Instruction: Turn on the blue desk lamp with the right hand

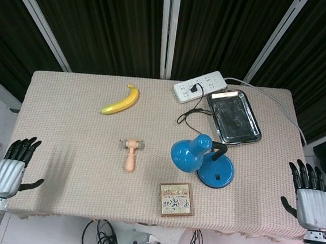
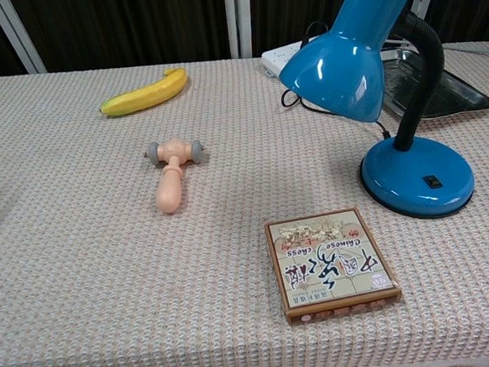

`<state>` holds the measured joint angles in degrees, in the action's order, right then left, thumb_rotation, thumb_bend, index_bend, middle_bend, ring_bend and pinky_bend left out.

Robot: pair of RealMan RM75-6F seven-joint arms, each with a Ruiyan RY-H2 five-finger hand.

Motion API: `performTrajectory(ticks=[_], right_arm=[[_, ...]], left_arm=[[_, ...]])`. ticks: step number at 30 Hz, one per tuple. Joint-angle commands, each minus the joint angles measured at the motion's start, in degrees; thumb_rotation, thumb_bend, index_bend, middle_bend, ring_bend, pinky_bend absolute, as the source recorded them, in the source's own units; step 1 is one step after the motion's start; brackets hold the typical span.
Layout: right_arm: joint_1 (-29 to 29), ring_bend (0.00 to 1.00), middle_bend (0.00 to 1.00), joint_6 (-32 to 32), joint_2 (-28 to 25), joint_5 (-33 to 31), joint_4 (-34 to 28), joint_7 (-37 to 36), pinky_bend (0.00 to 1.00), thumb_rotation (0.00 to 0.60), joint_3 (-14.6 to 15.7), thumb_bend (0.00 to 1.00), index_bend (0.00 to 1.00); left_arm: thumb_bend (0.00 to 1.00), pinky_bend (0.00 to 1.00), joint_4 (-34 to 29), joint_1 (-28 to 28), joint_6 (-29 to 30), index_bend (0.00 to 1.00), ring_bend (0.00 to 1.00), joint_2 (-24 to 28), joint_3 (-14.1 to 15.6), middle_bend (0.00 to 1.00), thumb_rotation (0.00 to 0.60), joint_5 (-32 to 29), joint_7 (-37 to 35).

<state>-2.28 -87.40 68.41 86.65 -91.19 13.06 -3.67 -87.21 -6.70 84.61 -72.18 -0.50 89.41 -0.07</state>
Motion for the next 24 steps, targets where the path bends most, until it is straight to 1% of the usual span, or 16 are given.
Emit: performTrajectory(ticks=[1, 15, 22, 24], right_arm=[[0.1, 0.00, 0.00, 0.0, 0.1, 0.2, 0.2, -0.3, 0.00, 0.600, 0.2, 0.13, 0.00], [0.6, 0.00, 0.00, -1.7, 0.4, 2.7, 1.3, -2.6, 0.00, 0.600, 1.1, 0.13, 0.00], [0.5, 0.00, 0.00, -1.3, 0.1, 3.2, 0.7, -2.8, 0.00, 0.600, 1.6, 0.13, 0.00], [0.3, 0.00, 0.00, -0.9, 0.2, 3.6, 0.7, -2.7, 0.00, 0.600, 2.0, 0.15, 0.00]], left_arm=[[0.01, 0.00, 0.3, -0.1, -0.1, 0.08, 0.00, -0.1, 0.0, 0.03, 0.600, 0.0, -0.2], [0.01, 0.00, 0.9, 0.0, 0.2, 0.08, 0.00, -0.5, 0.2, 0.03, 0.600, 0.5, -0.4], [0.01, 0.00, 1.2, -0.2, -0.2, 0.08, 0.00, -0.6, 0.2, 0.03, 0.600, 0.2, -0.6], [0.01, 0.00, 1.3, -0.2, -0.4, 0.08, 0.00, -0.7, 0.3, 0.03, 0.600, 0.1, -0.6]])
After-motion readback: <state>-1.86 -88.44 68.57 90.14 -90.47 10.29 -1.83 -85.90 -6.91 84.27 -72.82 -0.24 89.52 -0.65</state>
